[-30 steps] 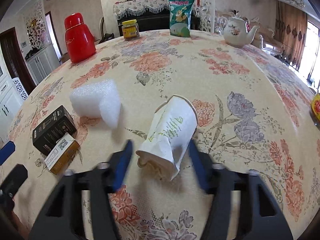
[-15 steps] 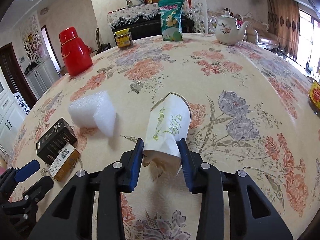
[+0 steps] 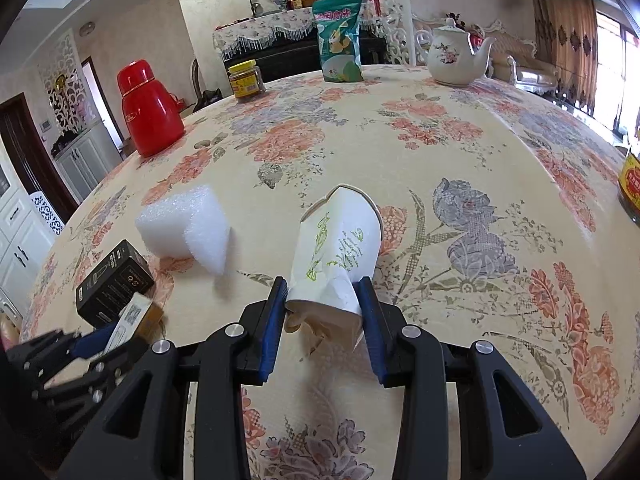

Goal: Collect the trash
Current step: 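Grasp the white paper cup with the right tool while the left tool grasps the white QR-code box, then carry the paper cup and white box to the pink bin and release both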

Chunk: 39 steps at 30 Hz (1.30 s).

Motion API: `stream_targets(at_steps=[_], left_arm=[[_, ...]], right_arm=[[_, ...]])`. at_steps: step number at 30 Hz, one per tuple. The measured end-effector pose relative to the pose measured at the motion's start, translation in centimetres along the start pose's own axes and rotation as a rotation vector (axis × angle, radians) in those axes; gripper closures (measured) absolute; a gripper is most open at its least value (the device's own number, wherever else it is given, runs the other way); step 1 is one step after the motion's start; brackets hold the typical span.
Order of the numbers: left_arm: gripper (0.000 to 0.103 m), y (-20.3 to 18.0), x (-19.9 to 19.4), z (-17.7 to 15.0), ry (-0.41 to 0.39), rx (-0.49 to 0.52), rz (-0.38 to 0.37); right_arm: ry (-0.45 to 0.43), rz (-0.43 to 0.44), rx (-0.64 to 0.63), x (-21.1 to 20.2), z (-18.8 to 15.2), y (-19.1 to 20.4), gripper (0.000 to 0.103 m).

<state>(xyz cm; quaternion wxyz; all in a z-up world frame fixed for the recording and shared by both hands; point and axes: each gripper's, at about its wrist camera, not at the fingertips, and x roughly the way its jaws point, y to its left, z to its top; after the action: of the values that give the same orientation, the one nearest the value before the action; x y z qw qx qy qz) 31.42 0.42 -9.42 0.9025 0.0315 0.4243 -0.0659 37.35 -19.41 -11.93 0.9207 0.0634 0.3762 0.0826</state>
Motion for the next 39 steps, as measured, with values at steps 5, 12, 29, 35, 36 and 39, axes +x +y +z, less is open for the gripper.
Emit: stream_targets(at_steps=[5, 12, 29, 35, 36, 39], left_arm=[[0.072, -0.5, -3.3, -1.2, -0.097, 0.002, 0.03], [0.072, 0.4, -7.3, -2.9, -0.216, -0.064, 0.064], [0.072, 2.1, -12.7, -7.9, -0.267, -0.1, 0.058], [0.071, 2.5, -14.7, -9.8, -0.29, -0.107, 0.049], [0.071, 2.6, -14.9, -10.1, -0.292, -0.108, 0.048], [0.071, 2.7, -15.6, -11.0, -0.297, -0.107, 0.045]], right_arm=[[0.002, 0.004, 0.008, 0.1, 0.1, -0.1, 0.067], [-0.015, -0.009, -0.022, -0.2, 0.0, 0.5, 0.067], [-0.059, 0.064, -0.197, -8.7, -5.9, 6.1, 0.067], [-0.058, 0.124, -0.219, -11.5, -8.4, 7.7, 0.067], [-0.06, 0.134, -0.222, -11.9, -8.8, 8.0, 0.067], [-0.067, 0.149, -0.226, -12.8, -9.7, 8.5, 0.067]])
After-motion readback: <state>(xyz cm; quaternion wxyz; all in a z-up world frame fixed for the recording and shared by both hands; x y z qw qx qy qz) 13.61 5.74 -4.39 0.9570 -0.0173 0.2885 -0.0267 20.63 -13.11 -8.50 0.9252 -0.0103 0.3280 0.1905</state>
